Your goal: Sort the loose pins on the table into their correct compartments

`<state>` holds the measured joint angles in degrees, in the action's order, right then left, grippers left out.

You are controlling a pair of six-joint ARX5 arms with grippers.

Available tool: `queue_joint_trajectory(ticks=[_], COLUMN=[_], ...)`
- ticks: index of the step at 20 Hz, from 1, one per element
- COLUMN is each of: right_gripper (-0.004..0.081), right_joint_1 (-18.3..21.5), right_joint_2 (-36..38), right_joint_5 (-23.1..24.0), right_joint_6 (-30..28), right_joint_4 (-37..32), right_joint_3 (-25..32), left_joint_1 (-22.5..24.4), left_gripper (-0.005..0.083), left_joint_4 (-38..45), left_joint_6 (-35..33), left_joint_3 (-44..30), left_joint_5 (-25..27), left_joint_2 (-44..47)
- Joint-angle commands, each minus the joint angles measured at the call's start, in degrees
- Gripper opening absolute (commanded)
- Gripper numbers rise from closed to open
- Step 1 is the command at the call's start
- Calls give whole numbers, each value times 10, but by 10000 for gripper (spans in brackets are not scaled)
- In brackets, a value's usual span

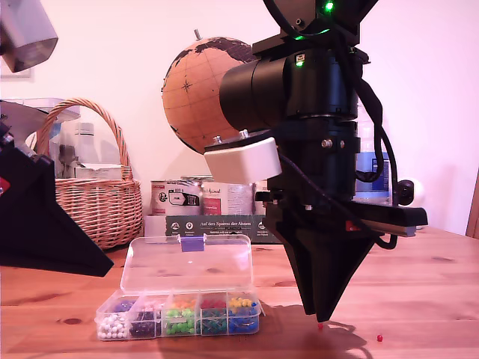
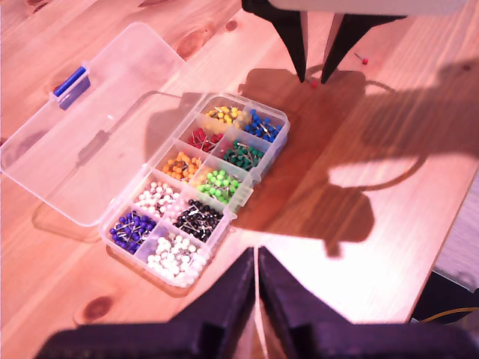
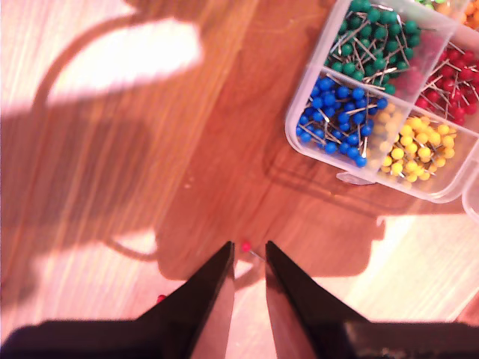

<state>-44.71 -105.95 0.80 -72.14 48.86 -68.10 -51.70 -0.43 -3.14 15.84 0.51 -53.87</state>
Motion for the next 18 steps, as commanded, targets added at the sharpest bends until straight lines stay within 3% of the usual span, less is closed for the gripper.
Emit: queue_joint_trajectory(ticks=[1, 18], right_gripper=[111, 111], right_joint_1=[-1, 1], right_joint_2=[-4, -20], right_joint_5=[-2, -6], right_joint_6=[-4, -14], right_joint_4=[0, 4], right_joint_3=[5, 6], left_joint_1=[2, 2], left_gripper=[-24, -24], left_joint_4=[5, 5], left_joint_6=[3, 3], left_joint_3=[-13, -13], left_joint_5=[0, 0], left_joint_2=[-5, -5])
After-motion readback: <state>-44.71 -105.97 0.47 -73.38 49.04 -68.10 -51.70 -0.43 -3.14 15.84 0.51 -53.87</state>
